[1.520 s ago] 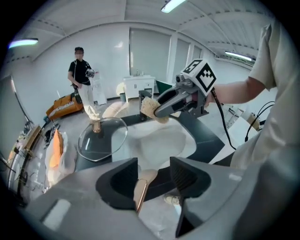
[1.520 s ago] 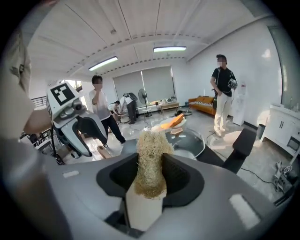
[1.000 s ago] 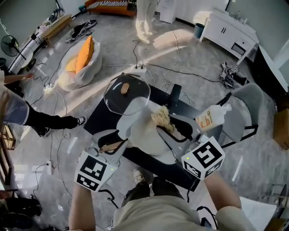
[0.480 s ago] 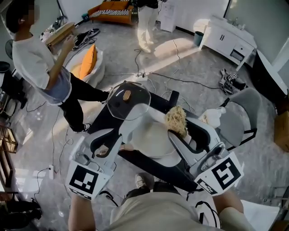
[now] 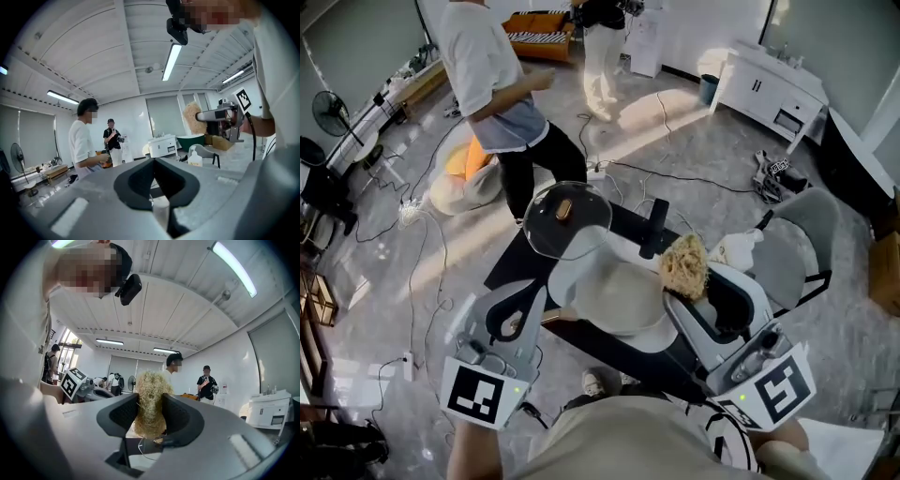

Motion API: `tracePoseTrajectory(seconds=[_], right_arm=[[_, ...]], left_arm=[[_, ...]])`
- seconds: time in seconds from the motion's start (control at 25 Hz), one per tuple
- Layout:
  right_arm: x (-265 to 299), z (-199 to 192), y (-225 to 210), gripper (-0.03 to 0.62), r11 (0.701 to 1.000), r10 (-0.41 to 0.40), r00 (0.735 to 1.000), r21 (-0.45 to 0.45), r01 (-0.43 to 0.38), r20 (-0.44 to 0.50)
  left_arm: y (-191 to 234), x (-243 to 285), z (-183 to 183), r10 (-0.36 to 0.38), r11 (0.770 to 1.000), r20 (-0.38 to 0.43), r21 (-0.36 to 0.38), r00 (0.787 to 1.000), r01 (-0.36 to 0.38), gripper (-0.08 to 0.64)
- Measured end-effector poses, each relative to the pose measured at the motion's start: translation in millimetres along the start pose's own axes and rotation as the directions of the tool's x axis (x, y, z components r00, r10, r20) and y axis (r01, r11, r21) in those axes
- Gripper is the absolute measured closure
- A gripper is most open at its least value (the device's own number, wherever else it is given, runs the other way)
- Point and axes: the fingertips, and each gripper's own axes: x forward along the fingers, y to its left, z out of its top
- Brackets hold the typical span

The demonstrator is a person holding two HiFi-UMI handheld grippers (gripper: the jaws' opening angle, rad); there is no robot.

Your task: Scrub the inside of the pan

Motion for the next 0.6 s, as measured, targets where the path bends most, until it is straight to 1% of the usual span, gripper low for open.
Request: tracePoseTrajectory(seconds=[0.2,0.32,0.6], right_arm=[[-5.2,-14.6,-0.1,0.430,1.000,-0.022,0.999,-0.002,0.022,-0.029],[-8.9,-21.6,1.2,0.430,0.999,-0.033,0.998,0.001,0.033,-0.047],[-11.2,-27.0,-1.7,0.430,0.999,-0.039,0.998,0.012,0.039,-0.054]], left_arm=[[-11.4,0.2,-6.9,-0.030,1.000,0.008,0.003,1.000,0.030,0.558],[-14.0,-2.5,-11.2,-0.023,1.000,0.000,0.002,1.000,0.023,0.558],[-16.7,-3.7,-16.3,-0.020,1.000,-0.007,-0.020,1.000,0.020,0.557]])
